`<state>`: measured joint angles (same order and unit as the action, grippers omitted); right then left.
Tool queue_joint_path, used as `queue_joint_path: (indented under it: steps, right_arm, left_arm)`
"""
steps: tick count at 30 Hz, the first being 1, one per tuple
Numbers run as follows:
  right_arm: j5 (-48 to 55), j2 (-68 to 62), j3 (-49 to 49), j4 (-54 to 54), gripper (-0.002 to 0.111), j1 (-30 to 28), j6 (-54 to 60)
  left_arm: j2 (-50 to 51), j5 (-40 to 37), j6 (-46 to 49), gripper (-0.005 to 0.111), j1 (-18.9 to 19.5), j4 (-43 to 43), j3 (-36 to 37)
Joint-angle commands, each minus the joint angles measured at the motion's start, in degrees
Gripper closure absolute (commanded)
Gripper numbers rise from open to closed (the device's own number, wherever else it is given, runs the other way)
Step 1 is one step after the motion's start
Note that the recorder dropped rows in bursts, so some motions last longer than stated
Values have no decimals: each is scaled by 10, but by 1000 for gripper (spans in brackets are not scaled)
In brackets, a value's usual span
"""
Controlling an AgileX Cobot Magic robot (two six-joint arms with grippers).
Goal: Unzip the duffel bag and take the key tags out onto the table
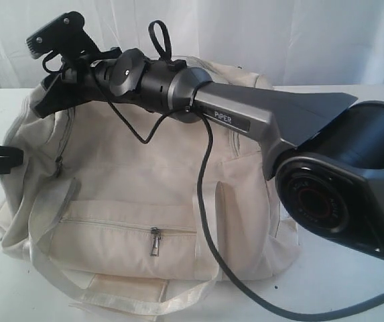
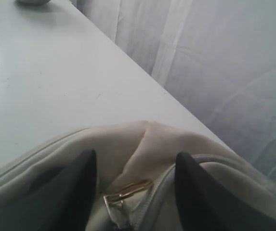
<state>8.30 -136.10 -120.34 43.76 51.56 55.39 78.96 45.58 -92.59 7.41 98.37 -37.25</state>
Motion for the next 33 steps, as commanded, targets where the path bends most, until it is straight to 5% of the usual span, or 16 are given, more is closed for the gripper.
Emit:
queue_joint_path:
  steps: [1, 14, 25, 33]
  right_arm:
    - [-16, -1, -2, 1, 61, -2, -13]
    - [41, -24, -2, 1, 61, -2, -13]
    - [67, -24, -2, -37, 73, -2, -18]
    - [66, -24, -2, -37, 100, -2, -18]
  left_arm:
    - [-3, 13, -3, 107, -1, 16, 8]
    - [-3, 14, -3, 107, -1, 16, 8]
    - [-3, 14, -2, 107, -1, 16, 8]
    - [-3, 14, -1, 107, -1, 16, 8]
